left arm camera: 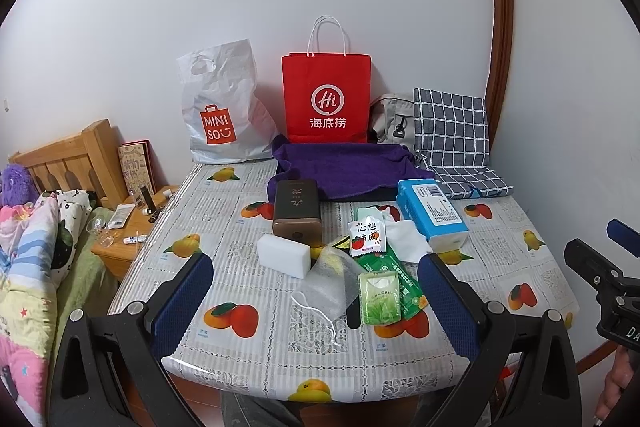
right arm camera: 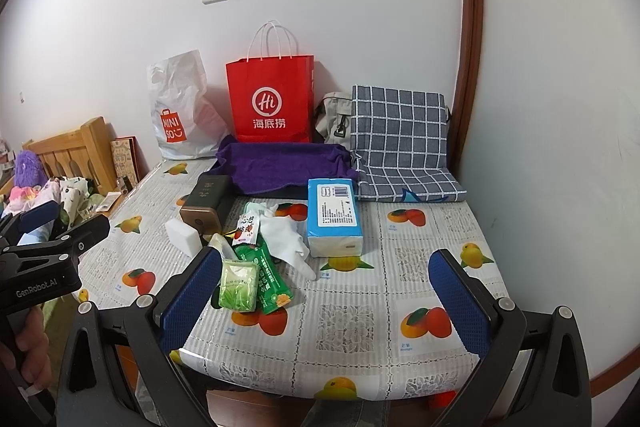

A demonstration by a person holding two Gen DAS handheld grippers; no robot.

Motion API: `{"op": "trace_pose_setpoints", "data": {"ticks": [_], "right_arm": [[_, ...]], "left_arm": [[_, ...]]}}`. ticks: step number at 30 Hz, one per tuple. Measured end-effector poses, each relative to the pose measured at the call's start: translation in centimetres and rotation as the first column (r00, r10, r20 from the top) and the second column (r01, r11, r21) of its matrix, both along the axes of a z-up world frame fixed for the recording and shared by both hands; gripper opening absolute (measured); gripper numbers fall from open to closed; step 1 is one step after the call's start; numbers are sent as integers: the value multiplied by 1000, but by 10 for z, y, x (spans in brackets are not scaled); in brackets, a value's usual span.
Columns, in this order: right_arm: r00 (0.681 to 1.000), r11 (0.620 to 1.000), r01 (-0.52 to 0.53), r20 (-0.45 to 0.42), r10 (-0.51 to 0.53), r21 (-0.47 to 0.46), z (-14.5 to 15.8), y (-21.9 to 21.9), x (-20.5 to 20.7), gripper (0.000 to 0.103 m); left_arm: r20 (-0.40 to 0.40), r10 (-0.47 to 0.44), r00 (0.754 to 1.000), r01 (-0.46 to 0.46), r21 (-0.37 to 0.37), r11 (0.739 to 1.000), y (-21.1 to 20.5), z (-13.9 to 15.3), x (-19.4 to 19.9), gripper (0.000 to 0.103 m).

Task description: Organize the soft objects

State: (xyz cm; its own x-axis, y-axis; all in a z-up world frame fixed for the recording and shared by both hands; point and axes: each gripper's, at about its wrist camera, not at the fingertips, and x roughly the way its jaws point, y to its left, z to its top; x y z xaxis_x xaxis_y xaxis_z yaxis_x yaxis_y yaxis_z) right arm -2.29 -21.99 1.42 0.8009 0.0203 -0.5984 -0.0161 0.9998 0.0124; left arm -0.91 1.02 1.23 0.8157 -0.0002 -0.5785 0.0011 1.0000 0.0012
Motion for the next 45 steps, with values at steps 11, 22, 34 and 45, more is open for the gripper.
{"op": "trace_pose_setpoints", "data": {"ticks": [11, 22, 34, 45], "right_arm": [[1000, 1000, -3, 2, 3, 2, 3, 1, -1, 102], [1000, 1000, -3, 2, 3, 4, 2, 1, -1, 102], [1000, 1000, -10, 4, 10, 7, 1, 1, 0, 102], [999, 999, -17, -49, 19, 38, -32, 2, 27, 102]], "left_arm": [[1, 3, 1000, -3, 3, 1000, 3, 3, -2, 103], [2, 2, 1000, -2, 3, 1000, 3, 3, -1, 103], [2, 3, 1000, -3, 9, 1000, 6, 6, -1, 103], [-89, 45, 995, -45, 3, 999, 25, -27, 43, 103]]}}
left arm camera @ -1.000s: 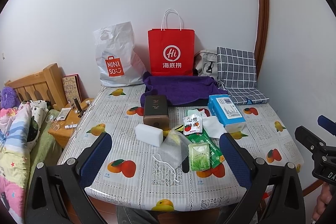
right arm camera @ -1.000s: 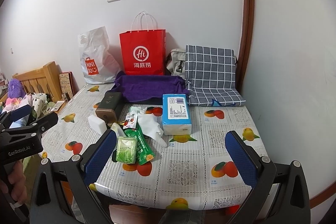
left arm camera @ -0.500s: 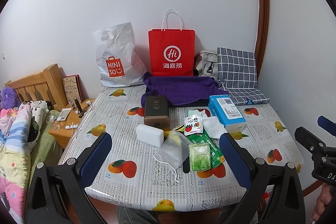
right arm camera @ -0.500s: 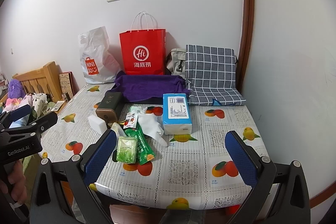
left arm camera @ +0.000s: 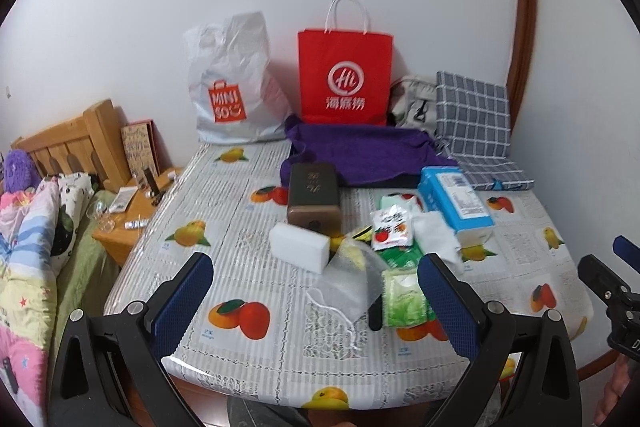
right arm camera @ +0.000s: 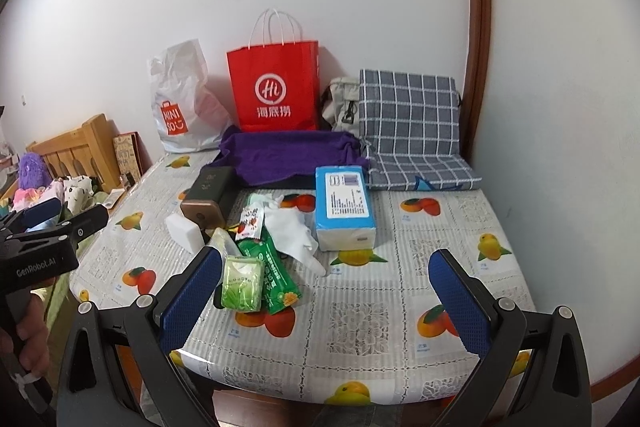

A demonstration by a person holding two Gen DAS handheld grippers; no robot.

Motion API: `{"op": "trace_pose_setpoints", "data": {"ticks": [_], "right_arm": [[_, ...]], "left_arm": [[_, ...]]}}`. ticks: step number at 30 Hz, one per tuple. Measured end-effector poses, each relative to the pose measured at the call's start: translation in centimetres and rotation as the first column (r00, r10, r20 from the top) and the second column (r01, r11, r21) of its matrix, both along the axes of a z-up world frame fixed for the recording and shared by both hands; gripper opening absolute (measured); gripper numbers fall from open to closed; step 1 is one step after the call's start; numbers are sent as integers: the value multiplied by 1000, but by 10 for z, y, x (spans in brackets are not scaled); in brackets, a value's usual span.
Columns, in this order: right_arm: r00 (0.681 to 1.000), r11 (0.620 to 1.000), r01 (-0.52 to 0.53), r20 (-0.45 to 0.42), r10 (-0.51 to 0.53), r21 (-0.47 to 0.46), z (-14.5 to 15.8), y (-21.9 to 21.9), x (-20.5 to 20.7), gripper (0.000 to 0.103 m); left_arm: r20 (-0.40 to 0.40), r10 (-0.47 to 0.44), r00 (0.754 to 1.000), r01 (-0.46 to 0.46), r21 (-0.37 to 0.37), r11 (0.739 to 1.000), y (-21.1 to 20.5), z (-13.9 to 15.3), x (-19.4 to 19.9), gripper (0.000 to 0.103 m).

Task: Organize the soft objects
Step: 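Grasp the light green tissue pack with the right tool while the left tool grasps the white sponge block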

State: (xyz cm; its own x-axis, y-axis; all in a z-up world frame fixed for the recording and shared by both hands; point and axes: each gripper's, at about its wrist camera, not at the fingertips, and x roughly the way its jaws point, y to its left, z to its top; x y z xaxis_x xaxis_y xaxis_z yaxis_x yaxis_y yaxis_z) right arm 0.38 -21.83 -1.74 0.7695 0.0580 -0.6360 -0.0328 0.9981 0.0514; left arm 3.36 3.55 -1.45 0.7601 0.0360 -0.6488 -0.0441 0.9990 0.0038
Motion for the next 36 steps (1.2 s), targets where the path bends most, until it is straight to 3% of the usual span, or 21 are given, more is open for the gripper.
{"op": "trace_pose_setpoints", "data": {"ticks": [15, 21, 28, 33, 36], "right_arm": [[992, 997, -67, -106, 71, 44, -76, 16, 53, 102], [978, 984, -132, -144, 148, 117, -104, 37, 72, 95], [953, 969, -204, -199, 229, 140, -133, 73, 86, 95], [941, 966, -202, -242, 237, 163, -157, 91, 97, 95], [934, 972, -195, -278, 225, 132, -174, 99, 103, 92]], "left_arm": [[-144, 51, 988, -54, -15, 998, 31, -87, 61, 103], [-168, 48, 985, -50, -6, 999, 40, -108, 81, 103], [-205, 38, 978, -54, -72, 996, 61, -129, 93, 103], [-224, 55, 973, -64, -30, 998, 67, -141, 97, 103], [-225, 12, 974, -19, -29, 999, 63, -146, 97, 103]]}}
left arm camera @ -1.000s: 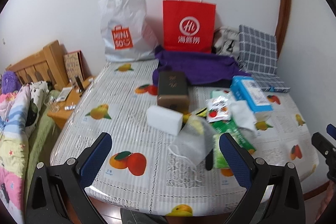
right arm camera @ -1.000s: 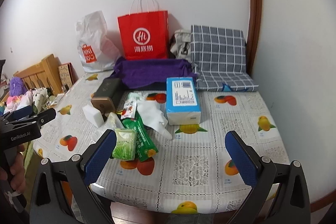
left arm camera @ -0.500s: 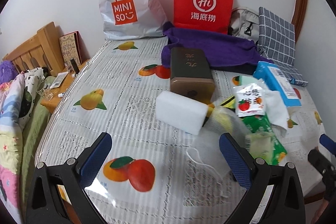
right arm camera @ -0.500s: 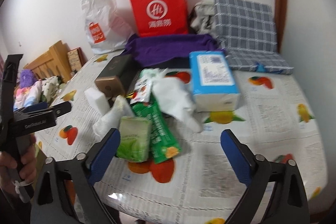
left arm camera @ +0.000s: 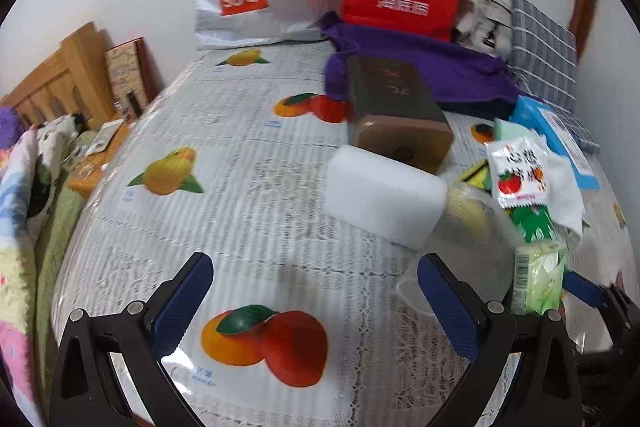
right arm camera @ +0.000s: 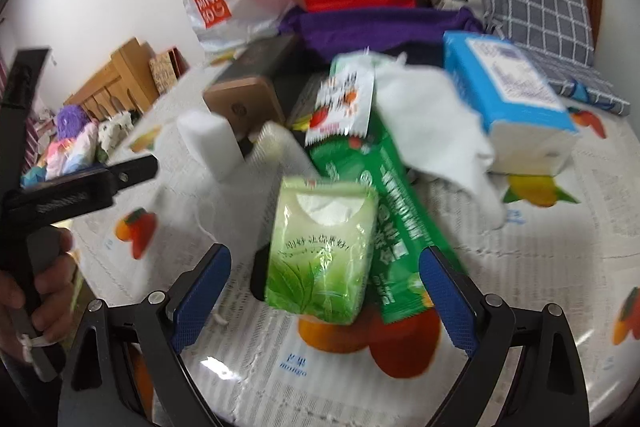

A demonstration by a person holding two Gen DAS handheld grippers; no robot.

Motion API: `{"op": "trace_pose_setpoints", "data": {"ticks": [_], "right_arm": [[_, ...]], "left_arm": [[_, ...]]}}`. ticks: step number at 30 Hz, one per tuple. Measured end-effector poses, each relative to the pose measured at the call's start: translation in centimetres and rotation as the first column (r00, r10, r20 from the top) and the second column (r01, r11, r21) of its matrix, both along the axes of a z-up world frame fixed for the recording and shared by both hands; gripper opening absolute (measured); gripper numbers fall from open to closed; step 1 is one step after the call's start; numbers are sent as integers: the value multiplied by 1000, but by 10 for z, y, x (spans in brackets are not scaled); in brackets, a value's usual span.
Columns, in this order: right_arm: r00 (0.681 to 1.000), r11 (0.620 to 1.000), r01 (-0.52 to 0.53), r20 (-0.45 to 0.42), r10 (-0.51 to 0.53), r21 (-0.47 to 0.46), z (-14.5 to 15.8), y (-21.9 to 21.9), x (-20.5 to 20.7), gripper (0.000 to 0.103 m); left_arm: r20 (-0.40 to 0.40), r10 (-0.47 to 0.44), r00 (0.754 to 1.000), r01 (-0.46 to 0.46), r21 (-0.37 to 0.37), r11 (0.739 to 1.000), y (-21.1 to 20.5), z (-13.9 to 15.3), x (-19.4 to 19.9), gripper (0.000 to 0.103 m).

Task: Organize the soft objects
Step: 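Grasp the light green tissue pack with the right tool while the left tool grasps the white sponge block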

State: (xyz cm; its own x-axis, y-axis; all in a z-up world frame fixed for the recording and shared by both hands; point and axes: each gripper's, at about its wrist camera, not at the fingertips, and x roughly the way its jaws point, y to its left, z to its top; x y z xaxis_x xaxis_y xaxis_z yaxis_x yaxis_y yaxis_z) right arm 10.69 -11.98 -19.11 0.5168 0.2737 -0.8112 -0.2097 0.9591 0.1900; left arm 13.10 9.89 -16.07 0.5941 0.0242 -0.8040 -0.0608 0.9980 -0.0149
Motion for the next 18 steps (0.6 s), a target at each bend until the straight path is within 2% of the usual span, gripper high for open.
{"op": "trace_pose_setpoints", "data": {"ticks": [2, 4, 6, 10, 14, 18], "right_arm": [[1000, 1000, -2, -1, 2, -24, -5, 4, 1, 81], [1000, 1000, -14, 13, 15, -28, -4, 7, 2, 63], [1000, 999, -26, 17, 26, -23, -2, 6, 2, 54], [999, 999, -29, 19, 29, -19, 6, -1, 1, 53], [998, 999, -28, 62, 27, 17, 28, -14, -4, 53], [996, 1000, 12, 92, -10, -18, 39, -35, -5, 53]], "left_arm": [[-6, -23, 1000, 23, -15, 1000, -2, -4, 2, 103], [-13, -42, 999, 42, -31, 999, -3, -11, 7, 103], [-14, -60, 998, 59, -44, 997, -5, -16, 12, 103], [-1, -86, 996, 86, -50, 995, -8, -20, 22, 103], [7, -104, 995, 104, -51, 993, -12, -24, 35, 103], [22, -138, 990, 139, -50, 989, -16, -30, 47, 103]]}}
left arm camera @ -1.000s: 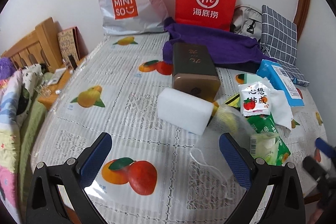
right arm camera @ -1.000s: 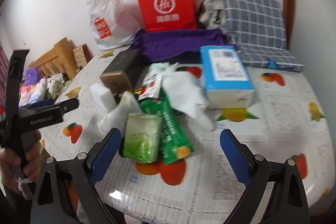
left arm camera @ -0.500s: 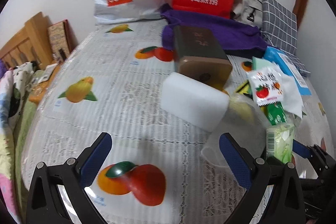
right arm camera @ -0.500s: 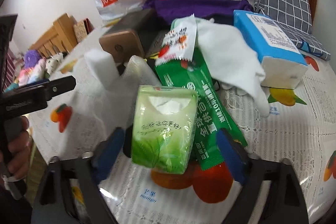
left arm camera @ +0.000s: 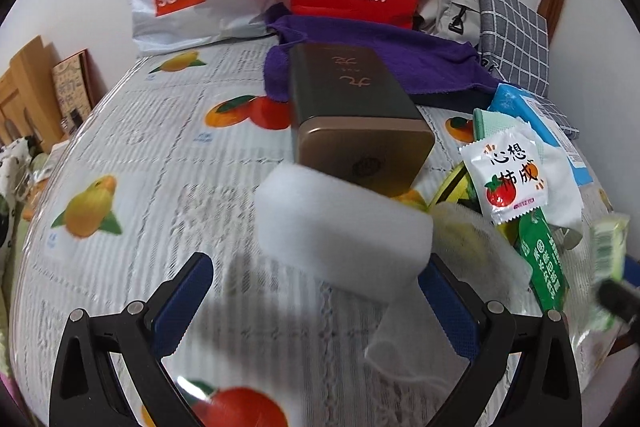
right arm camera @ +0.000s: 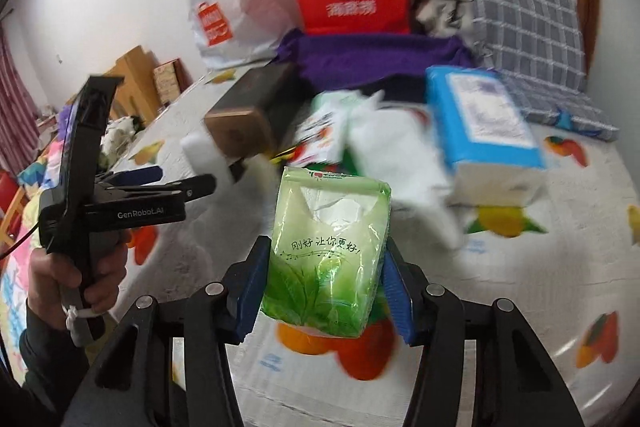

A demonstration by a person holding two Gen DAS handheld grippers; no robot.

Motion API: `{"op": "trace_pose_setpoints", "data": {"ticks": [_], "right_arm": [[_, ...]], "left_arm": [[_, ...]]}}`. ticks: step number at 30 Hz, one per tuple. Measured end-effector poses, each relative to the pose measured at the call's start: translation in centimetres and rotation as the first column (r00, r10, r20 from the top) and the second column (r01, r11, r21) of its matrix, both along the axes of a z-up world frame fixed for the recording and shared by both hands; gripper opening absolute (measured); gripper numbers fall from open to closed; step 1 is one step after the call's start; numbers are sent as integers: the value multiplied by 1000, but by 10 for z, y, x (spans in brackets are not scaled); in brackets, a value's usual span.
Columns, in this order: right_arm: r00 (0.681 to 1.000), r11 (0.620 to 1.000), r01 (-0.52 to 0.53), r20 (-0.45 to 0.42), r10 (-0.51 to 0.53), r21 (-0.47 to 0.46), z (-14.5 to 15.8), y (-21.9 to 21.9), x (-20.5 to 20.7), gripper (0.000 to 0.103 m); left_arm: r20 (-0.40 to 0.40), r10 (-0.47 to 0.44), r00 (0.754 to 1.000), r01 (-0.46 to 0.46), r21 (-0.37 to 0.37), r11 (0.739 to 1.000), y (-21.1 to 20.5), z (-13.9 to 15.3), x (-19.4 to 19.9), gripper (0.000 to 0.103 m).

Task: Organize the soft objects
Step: 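Grasp the light green tissue pack with the right tool while the left tool grasps the white sponge block, then carry both items onto the purple towel and open both tools to release them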

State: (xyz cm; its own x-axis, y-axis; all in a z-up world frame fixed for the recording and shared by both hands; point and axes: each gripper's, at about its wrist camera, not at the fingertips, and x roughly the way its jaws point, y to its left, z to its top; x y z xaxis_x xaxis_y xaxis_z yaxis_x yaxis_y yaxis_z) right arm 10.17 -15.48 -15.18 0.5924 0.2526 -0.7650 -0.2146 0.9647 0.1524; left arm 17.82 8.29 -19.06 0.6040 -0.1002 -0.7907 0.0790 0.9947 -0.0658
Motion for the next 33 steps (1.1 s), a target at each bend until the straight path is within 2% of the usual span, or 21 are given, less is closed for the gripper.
{"op": "trace_pose_setpoints", "data": {"ticks": [5, 8, 10, 11, 14, 19, 24, 33], "right_arm": [[996, 992, 84, -16, -86, -90, -4, -41, -1, 53], [988, 983, 137, -60, -145, -121, -19, -67, 4, 53], [980, 977, 162, -89, -175, -138, -30, -78, 8, 53], [978, 975, 169, -100, -184, -141, -35, -81, 9, 53], [972, 976, 188, -120, -201, -111, -46, -91, 10, 53], [974, 979, 188, -114, -196, -74, -49, -95, 11, 53], [975, 981, 193, -110, -195, -29, -42, -97, 8, 53], [985, 985, 171, -34, -171, -2, 3, -101, 7, 52]], "left_arm": [[14, -29, 999, 29, 3, 1000, -4, -3, 14, 103], [3, -23, 1000, 23, -7, 1000, -6, -7, 22, 102], [-7, -15, 1000, 14, -22, 1000, -4, -10, 25, 86], [-14, -7, 1000, 6, -33, 999, -3, -11, 26, 81], [-12, 7, 1000, -8, -65, 998, 1, -8, 22, 81], [-8, 26, 1000, -26, -38, 999, 1, 2, 9, 81], [-11, 51, 999, -52, -38, 998, 0, 16, -3, 81], [4, 84, 996, -84, 4, 996, -14, 50, -13, 81]]}}
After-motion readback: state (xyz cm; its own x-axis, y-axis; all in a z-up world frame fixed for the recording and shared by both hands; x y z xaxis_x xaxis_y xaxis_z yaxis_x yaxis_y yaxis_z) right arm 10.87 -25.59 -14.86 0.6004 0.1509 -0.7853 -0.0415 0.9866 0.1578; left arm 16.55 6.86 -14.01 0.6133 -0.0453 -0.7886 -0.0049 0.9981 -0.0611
